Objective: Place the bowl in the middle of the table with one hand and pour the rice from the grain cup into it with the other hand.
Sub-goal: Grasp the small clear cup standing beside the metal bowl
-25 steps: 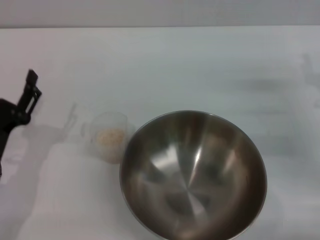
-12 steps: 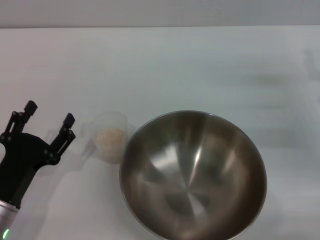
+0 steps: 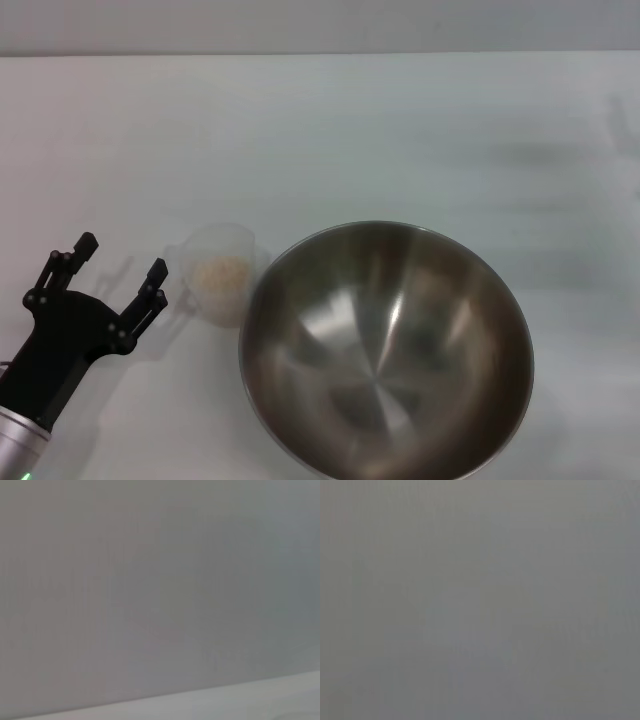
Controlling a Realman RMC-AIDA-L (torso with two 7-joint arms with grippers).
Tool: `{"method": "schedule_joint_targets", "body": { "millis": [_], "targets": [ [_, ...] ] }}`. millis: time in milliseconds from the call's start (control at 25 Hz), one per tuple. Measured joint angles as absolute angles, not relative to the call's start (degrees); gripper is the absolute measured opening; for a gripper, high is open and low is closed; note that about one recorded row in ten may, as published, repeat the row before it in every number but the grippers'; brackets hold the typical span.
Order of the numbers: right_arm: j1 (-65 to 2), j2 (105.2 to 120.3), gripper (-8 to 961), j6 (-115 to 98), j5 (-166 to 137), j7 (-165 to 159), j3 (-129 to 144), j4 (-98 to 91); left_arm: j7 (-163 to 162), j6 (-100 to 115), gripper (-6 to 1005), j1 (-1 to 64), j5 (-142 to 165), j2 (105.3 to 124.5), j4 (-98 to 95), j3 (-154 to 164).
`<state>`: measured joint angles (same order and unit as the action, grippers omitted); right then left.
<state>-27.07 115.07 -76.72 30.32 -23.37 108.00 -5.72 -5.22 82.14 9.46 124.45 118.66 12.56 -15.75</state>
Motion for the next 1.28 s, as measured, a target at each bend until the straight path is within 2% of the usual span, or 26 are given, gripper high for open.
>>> {"method": "schedule_joint_targets", "body": {
  "millis": [1280],
  "targets": [
    [-26.21, 115.72, 593, -76.98, 30.48, -23.61, 107.99, -6.19, -5.18, 73.69, 813, 13.59, 124.07, 118.66, 11.95, -15.87]
  ]
}}
